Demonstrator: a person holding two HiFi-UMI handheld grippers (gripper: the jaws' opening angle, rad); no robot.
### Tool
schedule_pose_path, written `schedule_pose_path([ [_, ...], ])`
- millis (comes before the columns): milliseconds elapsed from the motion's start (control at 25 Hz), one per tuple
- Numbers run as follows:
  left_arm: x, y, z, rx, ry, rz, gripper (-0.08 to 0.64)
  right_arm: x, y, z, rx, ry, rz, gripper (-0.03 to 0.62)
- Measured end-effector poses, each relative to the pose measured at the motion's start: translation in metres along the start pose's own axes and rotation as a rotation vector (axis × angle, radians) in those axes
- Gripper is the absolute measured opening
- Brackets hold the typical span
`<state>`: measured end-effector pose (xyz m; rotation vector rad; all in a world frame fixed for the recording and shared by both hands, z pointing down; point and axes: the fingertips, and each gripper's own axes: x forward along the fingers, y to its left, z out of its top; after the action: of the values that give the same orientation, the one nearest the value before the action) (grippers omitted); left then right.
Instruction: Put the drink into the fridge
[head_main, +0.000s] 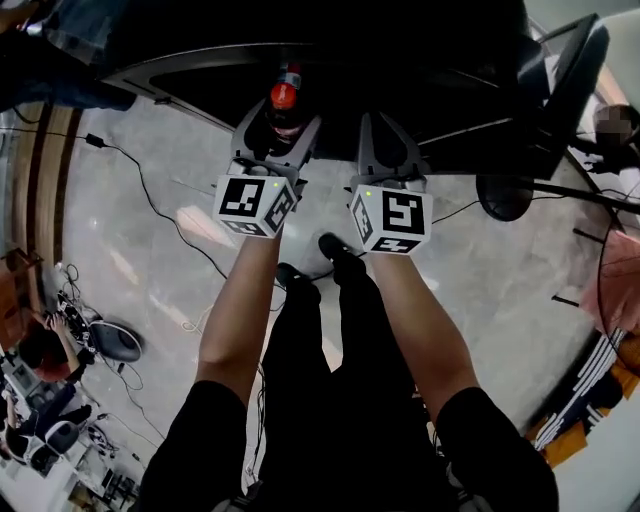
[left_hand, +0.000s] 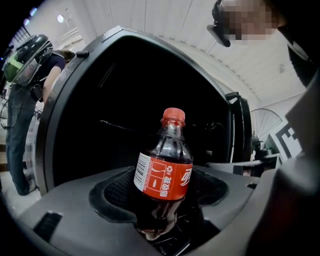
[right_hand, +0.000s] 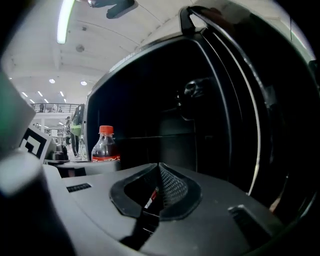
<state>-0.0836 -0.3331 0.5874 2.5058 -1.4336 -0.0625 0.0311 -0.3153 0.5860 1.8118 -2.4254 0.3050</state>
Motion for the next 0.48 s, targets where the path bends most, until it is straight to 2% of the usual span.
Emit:
schedule_pose_path([
  [200, 0.033, 0.013, -0.020, 0.019, -0.010, 0.002, 0.341, 0.018, -0.006, -0.019, -0.005, 0.012, 0.011, 0.023],
  [480, 0.067, 0.019, -0.039, 0.059, -0.022, 0.005, 0.341, 0.023, -0.008, -0.025, -0.013, 0.000, 0.047, 0.023],
])
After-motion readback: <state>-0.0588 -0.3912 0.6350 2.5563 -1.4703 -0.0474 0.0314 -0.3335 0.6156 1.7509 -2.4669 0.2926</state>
